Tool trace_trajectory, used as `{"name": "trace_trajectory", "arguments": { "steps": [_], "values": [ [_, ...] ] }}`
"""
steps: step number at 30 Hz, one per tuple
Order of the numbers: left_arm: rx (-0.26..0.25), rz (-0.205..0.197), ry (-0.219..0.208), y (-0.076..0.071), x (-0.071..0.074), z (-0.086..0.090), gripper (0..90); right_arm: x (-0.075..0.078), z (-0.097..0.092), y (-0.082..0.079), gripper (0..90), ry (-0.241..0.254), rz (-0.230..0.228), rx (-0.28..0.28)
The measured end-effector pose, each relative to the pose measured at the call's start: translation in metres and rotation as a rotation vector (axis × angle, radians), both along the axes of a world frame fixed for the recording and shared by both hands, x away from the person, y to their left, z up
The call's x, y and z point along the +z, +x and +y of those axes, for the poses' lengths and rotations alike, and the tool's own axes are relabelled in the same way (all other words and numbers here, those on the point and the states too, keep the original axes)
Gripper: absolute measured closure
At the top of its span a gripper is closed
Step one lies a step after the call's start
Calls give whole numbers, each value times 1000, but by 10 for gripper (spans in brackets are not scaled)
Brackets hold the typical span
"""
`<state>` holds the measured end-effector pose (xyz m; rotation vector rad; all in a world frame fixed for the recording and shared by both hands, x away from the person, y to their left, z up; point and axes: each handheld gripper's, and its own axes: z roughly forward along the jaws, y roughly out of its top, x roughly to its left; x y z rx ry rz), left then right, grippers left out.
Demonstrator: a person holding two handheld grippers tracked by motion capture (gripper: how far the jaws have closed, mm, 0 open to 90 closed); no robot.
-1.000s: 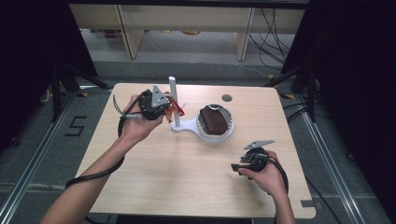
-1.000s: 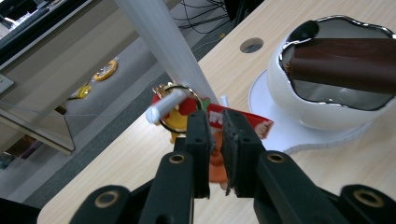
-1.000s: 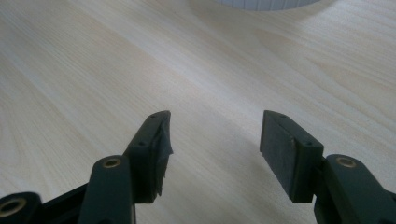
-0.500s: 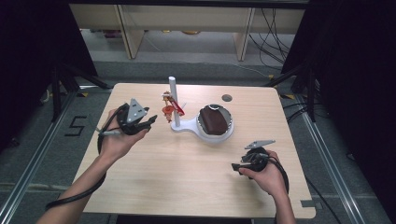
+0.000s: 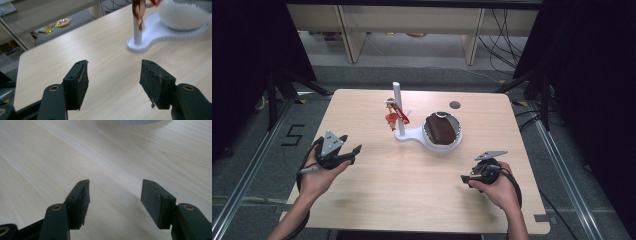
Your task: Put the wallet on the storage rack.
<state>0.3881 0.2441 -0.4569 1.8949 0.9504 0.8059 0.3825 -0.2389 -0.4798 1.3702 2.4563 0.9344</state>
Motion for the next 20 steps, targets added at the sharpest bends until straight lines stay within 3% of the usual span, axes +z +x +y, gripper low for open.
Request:
{"name": "trace_trajectory", "arguments": {
  "steps": [5,6,7,8,10,14,17,19,20],
  "values": [
    [39,14,-76,-17,-39,16,382,2,-1,-1,402,-2,12,-12],
    [41,13,-97,-21,-46,19,384,0,-3,1,402,-16,-19,12],
    [47,11,-108,-24,-51,21,384,0,-3,0,402,-11,-13,1],
    [51,11,-115,-26,-54,23,384,1,-2,0,402,-7,4,-9],
    [64,17,-131,-29,-57,26,380,-1,-1,0,401,-2,-11,-4],
    [70,-25,-191,-34,-61,28,370,-1,0,0,400,-14,1,10],
    [75,-34,-191,-36,-62,28,368,-1,-1,0,400,-12,-4,12],
    [74,-36,-202,-35,-63,29,361,-1,0,-2,400,4,32,-21],
    [71,-33,-201,-34,-64,29,355,-1,-3,-1,400,-2,5,-2]
  ]
}}
